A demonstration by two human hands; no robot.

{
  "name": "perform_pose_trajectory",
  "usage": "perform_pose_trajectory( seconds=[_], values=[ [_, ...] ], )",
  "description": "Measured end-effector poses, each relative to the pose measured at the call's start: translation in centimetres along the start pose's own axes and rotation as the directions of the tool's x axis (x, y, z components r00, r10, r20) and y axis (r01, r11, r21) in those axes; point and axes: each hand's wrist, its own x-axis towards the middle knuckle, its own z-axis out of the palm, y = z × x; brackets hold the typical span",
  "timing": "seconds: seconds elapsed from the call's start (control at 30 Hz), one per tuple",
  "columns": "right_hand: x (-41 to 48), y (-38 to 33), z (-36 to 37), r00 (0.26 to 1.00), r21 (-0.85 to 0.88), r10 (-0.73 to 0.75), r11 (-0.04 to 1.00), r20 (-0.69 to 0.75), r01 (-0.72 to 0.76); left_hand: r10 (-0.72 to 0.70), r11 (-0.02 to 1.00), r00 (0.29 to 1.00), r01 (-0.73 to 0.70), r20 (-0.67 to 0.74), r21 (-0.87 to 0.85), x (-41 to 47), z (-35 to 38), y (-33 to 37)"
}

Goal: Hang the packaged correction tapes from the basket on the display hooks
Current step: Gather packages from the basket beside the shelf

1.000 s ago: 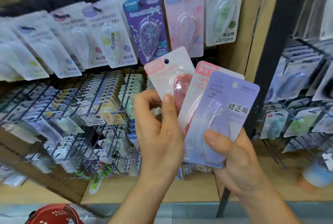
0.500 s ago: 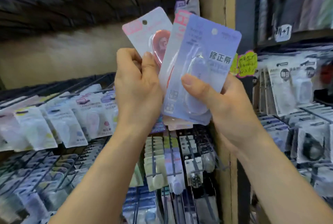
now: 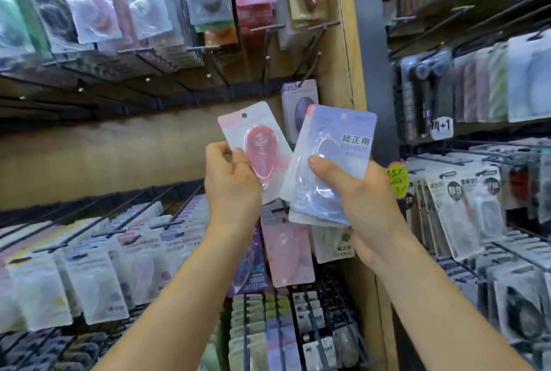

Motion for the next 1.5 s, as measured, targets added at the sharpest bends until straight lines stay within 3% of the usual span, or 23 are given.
perform_pose_trajectory(
  seconds=[0.2, 0.43, 0.7, 0.83, 0.9, 1.07, 1.2, 1.27, 1.4, 1.5],
  values=[
    [3.1, 0.3, 0.0, 0.999, -0.321, 0.033, 0.946, -0.003, -0.032, -0.019, 0.991, 0.98, -0.008, 0.2, 0.134, 2.0, 0.1, 0.3],
    [5.1, 0.2, 0.0, 1.0, -0.322, 0.024, 0.947, 0.015, -0.018, -0.073, 0.994, 0.975, 0.055, 0.21, 0.093, 4.2, -0.2, 0.5],
    [6.6, 0.4, 1.1, 0.997, -0.268, -0.071, 0.961, -0.003, 0.067, 0.119, 0.991, 0.961, -0.1, 0.249, -0.089, 6.1, 0.8, 1.7],
    [7.3, 0.2, 1.4, 0.991, -0.283, -0.131, 0.952, -0.035, 0.116, 0.322, 0.938, 0.889, -0.345, 0.324, 0.014, 7.2, 1.2, 2.5],
    [7.5, -0.1, 1.3, 0.987, -0.262, -0.151, 0.956, -0.05, 0.133, 0.36, 0.926, 0.878, -0.379, 0.315, -0.001, 7.7, 1.6, 2.9],
    [7.7, -0.4, 1.5, 0.985, -0.245, -0.168, 0.957, -0.034, 0.154, 0.19, 0.965, 0.934, -0.121, 0.303, -0.232, 8.6, 2.8, 4.1],
    [7.8, -0.3, 1.7, 0.982, -0.22, -0.186, 0.96, -0.032, 0.175, 0.224, 0.956, 0.963, -0.187, 0.148, -0.226, 8.9, 3.7, 5.3],
    [7.8, -0.3, 1.8, 0.981, -0.203, -0.194, 0.961, -0.025, 0.185, 0.187, 0.955, 0.976, -0.153, 0.115, -0.255, 9.0, 4.0, 5.9],
    [7.8, -0.5, 1.7, 0.978, -0.2, -0.209, 0.959, -0.019, 0.201, -0.055, 0.955, 0.982, 0.105, 0.183, -0.277, 9.4, 4.6, 6.4],
    [7.8, -0.6, 1.6, 0.977, -0.175, -0.211, 0.963, -0.015, 0.205, -0.144, 0.943, 0.949, 0.218, 0.279, -0.253, 9.7, 4.9, 6.5]
  ],
)
